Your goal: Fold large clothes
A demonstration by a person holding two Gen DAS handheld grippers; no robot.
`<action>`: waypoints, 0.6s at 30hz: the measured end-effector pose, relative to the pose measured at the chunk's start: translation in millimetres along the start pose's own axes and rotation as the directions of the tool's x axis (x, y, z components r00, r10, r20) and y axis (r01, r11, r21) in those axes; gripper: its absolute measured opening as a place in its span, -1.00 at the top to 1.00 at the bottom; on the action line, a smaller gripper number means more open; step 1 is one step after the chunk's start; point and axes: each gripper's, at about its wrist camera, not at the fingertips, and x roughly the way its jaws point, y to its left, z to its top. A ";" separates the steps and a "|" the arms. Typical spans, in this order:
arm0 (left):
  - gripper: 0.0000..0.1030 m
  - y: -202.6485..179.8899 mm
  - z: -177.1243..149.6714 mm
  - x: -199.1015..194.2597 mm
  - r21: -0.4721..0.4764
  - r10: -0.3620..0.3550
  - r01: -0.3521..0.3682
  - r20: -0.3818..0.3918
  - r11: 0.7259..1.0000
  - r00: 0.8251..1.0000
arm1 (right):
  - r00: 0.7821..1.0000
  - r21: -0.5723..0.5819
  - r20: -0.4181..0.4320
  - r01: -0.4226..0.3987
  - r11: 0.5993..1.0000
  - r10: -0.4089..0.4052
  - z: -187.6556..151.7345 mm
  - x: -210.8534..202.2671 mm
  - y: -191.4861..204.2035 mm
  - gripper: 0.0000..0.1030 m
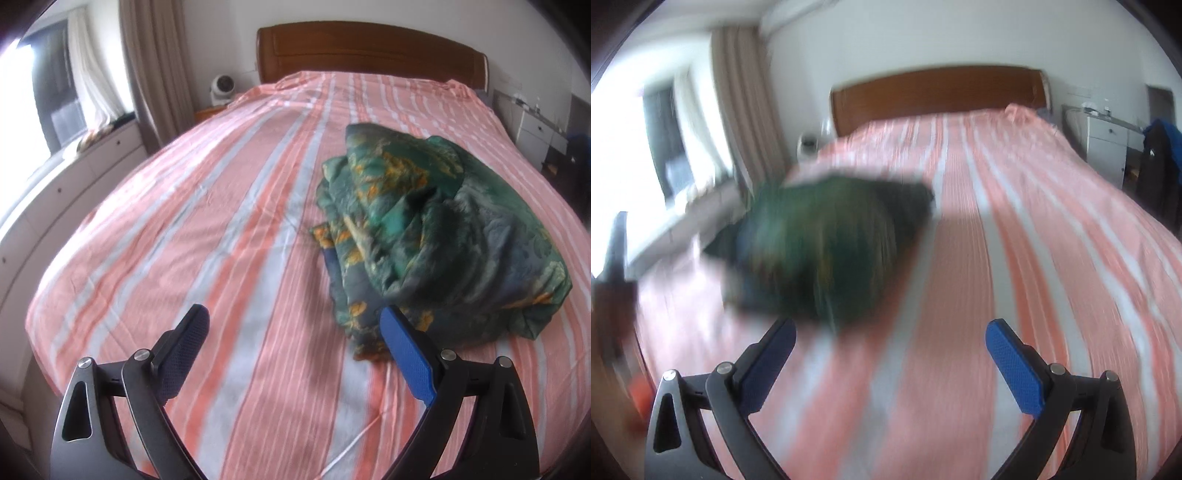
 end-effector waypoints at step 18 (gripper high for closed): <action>-0.93 22.0 -100.6 57.2 -0.043 -0.023 0.020 -0.076 0.999 0.997 | 0.984 -0.028 -0.141 -0.118 0.993 0.113 125.7 117.6 75.9 -0.95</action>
